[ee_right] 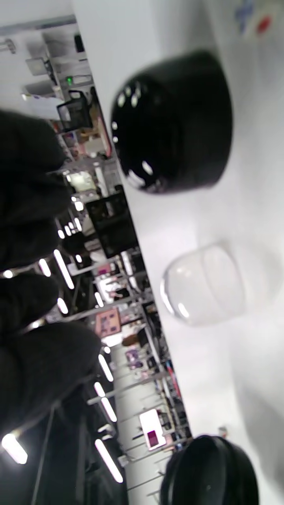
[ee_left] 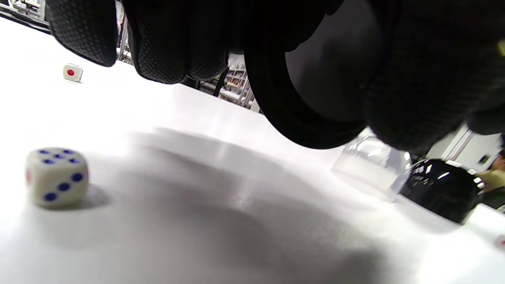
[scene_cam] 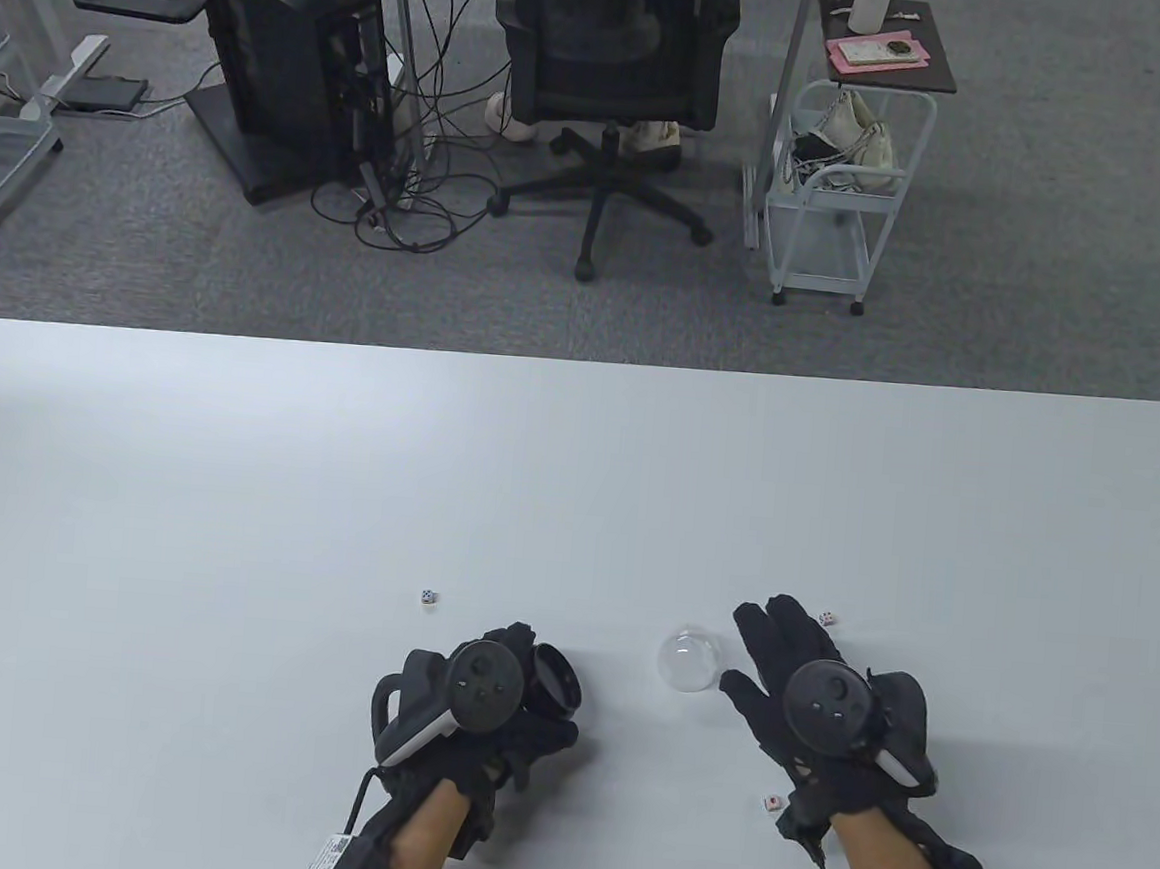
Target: Shake dice in a dice shaker
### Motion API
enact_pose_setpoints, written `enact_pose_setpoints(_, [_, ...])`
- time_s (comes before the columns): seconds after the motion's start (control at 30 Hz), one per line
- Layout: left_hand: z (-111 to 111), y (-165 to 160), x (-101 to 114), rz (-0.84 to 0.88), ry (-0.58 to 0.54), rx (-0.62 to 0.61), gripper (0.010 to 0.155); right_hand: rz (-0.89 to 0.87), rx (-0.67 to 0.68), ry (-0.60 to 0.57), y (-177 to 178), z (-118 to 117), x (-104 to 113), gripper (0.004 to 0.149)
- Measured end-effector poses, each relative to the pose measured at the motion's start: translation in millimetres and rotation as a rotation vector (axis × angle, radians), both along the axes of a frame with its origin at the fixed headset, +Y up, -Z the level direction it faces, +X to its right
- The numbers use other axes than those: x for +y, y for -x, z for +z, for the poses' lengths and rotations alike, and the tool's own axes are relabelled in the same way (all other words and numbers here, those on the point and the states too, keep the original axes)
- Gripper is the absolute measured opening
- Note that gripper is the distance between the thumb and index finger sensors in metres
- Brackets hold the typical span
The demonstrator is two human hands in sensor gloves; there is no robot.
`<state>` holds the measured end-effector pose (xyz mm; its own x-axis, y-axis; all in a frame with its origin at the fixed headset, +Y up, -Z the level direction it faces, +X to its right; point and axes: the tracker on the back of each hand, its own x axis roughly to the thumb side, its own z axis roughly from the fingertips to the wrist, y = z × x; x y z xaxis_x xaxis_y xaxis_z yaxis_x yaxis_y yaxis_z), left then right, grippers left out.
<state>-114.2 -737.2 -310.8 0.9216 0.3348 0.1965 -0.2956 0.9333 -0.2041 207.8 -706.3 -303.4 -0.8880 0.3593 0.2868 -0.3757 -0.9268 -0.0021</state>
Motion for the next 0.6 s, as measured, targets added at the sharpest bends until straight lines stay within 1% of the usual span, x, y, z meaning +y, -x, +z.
enact_pose_setpoints(0.03, [-3.3,-2.4,1.1,-0.006,0.015,0.009,0.105,-0.003,-0.015,0.009,-4.8,0.1,0.0,0.063])
enact_pose_setpoints(0.13, [-15.2,-11.5,1.4,0.052,0.051,0.055,0.105,-0.045,-0.03,-0.008,-9.9,1.6,-0.6,0.063])
enact_pose_setpoints(0.3, [-27.6,-26.7,-4.2,-0.012,0.05,0.125,0.105,-0.023,-0.018,0.008,-10.9,6.0,-2.7,0.061])
enact_pose_setpoints(0.37, [-31.0,-30.2,-6.7,-0.007,0.061,0.148,0.105,-0.032,-0.017,0.02,-11.7,6.0,-3.5,0.06])
enact_pose_setpoints(0.6, [-39.2,-30.9,-21.9,0.016,0.104,0.208,0.103,-0.058,-0.014,-0.009,-12.2,7.0,-2.4,0.059])
